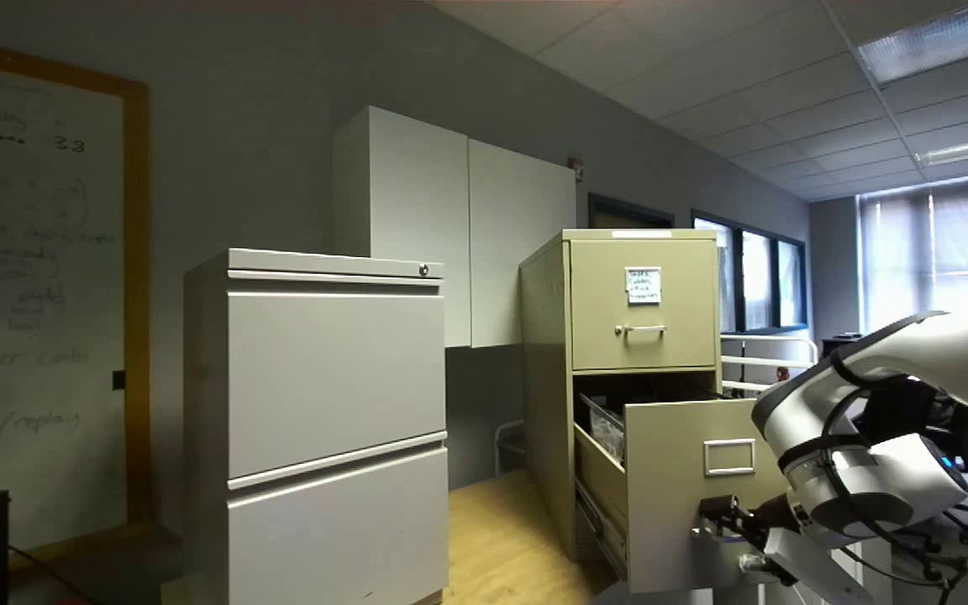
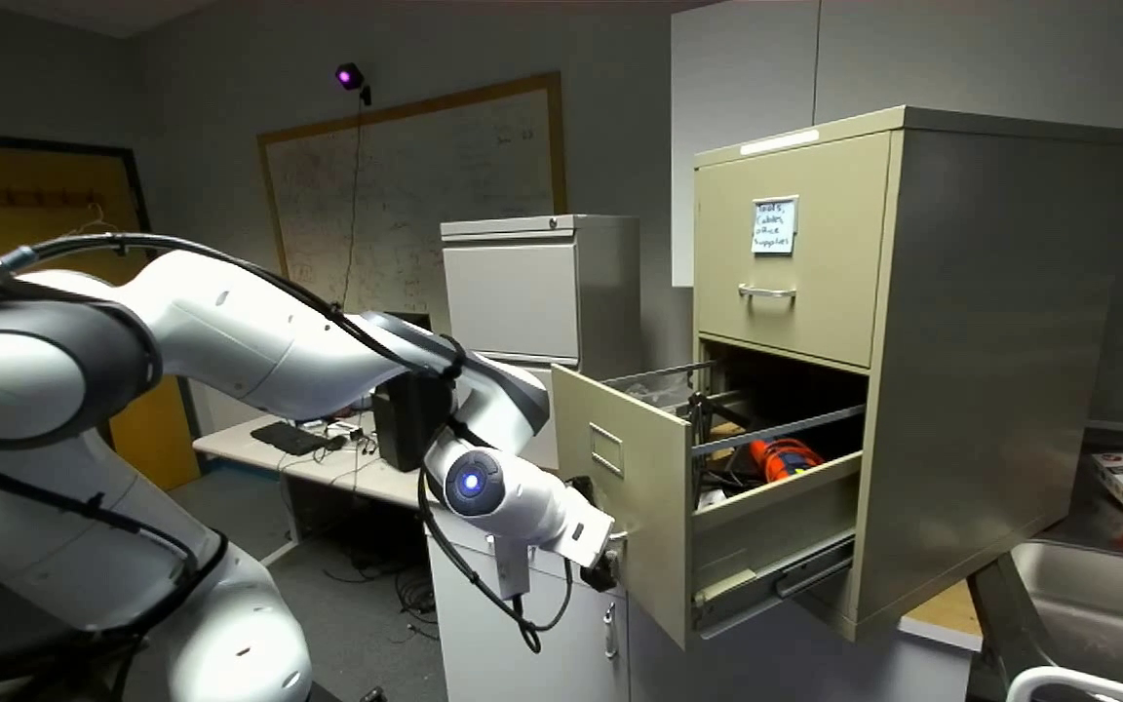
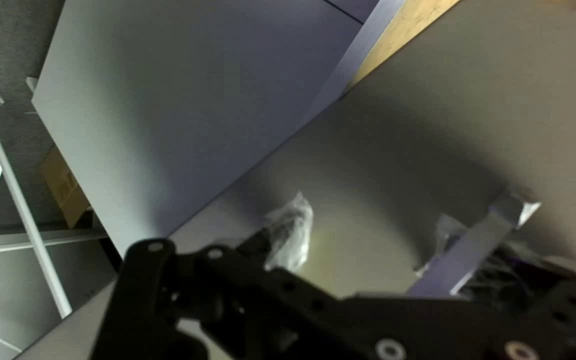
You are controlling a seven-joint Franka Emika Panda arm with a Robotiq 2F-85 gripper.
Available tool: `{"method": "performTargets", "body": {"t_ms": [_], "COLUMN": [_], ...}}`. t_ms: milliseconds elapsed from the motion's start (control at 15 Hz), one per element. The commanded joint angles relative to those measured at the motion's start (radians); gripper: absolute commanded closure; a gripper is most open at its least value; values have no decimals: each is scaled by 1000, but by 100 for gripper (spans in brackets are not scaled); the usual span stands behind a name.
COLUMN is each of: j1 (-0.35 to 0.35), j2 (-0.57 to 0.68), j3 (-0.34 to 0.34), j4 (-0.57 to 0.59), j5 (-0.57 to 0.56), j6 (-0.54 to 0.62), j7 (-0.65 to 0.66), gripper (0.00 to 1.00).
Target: Open the bottom drawer of the cabinet to the right.
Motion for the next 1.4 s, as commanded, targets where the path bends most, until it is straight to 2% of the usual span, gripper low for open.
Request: {"method": "performTargets", "body": {"t_ms": [0, 267, 533, 600, 667, 867, 1067, 1200, 1333], "j1": [64, 116, 180, 3, -16, -149, -237, -286, -304], "j2": [22, -35, -115, -107, -119, -185, -247, -295, -268], "j3": [96, 174, 262, 401, 447, 619, 725, 770, 796], "j4": [-35, -58, -37, -25, -3, -2, -7, -12, -4], "j5": [67, 222, 475, 537, 621, 839, 1039, 1131, 1020], "j6": [128, 374, 623, 573, 597, 587, 585, 579, 572], "j7": [-18, -76, -216, -269, -327, -459, -572, -632, -514], "gripper": [0, 0, 0, 0, 0, 0, 0, 0, 0]}}
